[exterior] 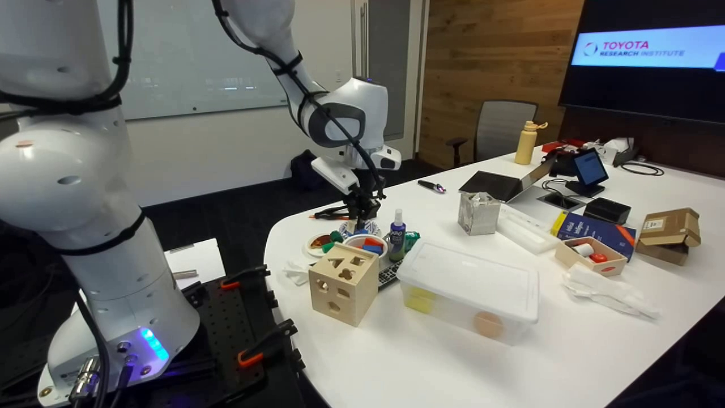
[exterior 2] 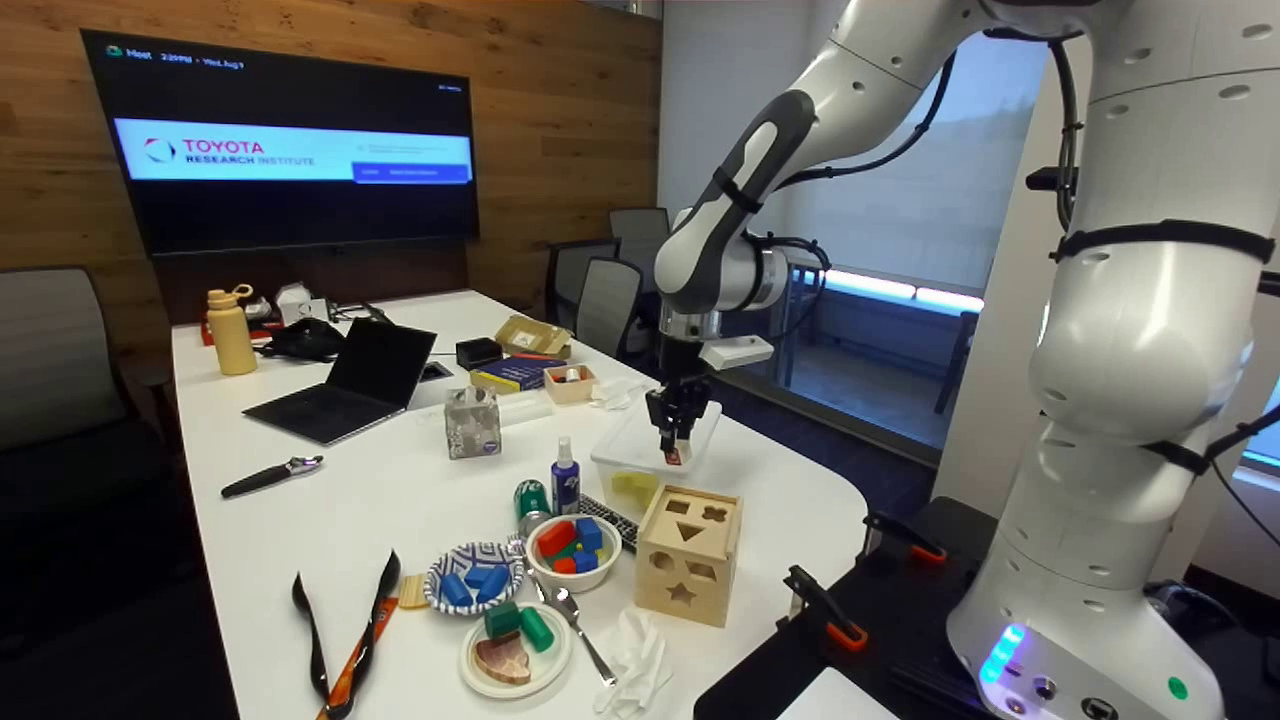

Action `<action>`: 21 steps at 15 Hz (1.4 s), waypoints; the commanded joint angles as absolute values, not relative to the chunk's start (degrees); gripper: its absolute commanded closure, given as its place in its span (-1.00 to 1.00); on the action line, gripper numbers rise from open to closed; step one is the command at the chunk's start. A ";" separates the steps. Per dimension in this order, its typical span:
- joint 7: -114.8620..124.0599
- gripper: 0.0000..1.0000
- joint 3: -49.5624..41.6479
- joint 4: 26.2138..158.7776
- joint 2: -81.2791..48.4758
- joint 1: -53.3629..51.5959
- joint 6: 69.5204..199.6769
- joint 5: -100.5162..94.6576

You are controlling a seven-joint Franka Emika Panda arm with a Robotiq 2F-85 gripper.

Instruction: Put one wooden block in the wooden toy box.

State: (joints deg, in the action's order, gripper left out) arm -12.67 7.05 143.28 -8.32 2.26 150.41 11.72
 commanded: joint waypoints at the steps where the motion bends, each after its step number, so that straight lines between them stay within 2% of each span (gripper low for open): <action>1: -17.70 0.80 6.32 146.46 -7.37 2.87 152.27 15.81; 10: -26.42 0.80 9.58 147.44 -13.55 4.10 162.07 20.18; 16: -27.33 0.80 15.69 149.31 -16.21 9.71 170.44 20.97; 21: -27.06 0.80 19.81 148.42 -19.17 15.16 172.57 18.81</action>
